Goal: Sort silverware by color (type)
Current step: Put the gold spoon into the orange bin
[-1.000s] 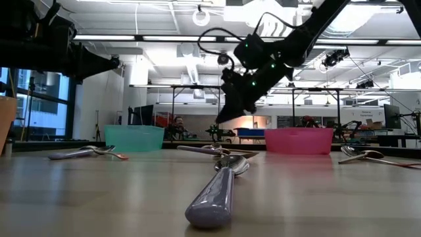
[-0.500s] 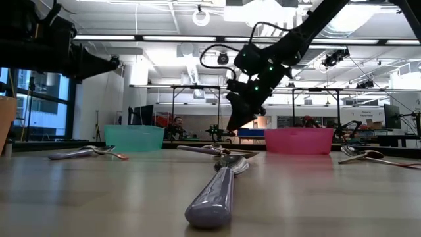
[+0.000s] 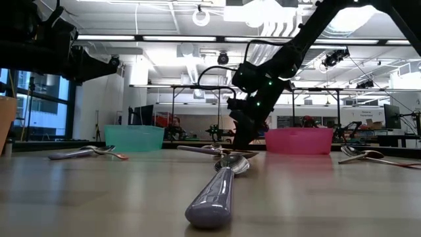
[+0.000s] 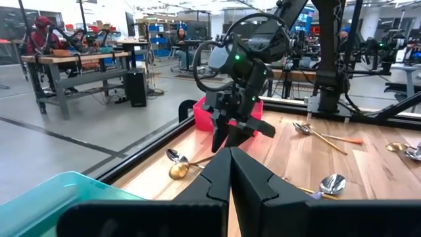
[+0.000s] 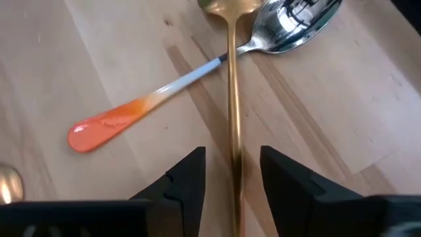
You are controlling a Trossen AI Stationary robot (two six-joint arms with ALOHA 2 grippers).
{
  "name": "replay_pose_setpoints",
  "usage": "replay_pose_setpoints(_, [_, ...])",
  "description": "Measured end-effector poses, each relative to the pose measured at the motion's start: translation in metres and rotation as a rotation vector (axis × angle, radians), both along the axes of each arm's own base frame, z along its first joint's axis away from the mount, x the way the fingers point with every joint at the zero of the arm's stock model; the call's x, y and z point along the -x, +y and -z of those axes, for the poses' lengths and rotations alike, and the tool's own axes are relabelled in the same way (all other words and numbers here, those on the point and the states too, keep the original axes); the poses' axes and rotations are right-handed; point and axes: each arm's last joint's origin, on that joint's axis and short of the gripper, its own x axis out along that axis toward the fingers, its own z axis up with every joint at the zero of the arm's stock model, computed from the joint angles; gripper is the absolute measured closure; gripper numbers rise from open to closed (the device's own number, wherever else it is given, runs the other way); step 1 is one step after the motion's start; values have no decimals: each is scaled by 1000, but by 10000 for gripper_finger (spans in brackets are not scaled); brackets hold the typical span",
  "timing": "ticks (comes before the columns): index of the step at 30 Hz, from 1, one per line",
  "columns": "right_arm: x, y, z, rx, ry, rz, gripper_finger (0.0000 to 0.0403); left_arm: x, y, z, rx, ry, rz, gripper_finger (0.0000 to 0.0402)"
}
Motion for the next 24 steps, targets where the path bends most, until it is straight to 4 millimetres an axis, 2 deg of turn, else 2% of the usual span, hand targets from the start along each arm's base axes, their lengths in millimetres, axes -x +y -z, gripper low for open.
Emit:
replay_pose_setpoints(11, [7, -2, 3, -34, 52, 14, 359, 0, 0, 0, 0, 0, 7, 401])
replay_pose_setpoints(24, [9, -4, 3, -65, 48, 7, 394, 0, 0, 0, 22, -10, 8, 401])
